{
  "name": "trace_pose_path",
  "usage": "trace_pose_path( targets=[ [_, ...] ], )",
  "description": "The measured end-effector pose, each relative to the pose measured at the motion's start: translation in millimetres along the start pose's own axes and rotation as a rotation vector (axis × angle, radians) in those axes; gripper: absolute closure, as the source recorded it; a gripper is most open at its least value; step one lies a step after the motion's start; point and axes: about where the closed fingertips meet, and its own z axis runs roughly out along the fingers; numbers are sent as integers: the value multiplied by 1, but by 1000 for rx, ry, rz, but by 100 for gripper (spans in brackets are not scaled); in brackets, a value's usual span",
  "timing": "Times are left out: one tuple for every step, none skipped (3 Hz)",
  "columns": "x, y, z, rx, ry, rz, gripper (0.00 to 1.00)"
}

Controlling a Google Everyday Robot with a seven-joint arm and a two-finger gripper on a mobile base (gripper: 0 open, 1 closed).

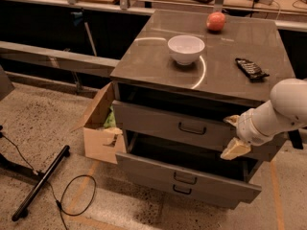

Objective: Open top drawer

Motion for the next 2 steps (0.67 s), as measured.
trace_pose_path(
  targets=[
    [3,8,-10,-12,6,-12,64],
    [5,14,-16,-18,9,-6,88]
  ],
)
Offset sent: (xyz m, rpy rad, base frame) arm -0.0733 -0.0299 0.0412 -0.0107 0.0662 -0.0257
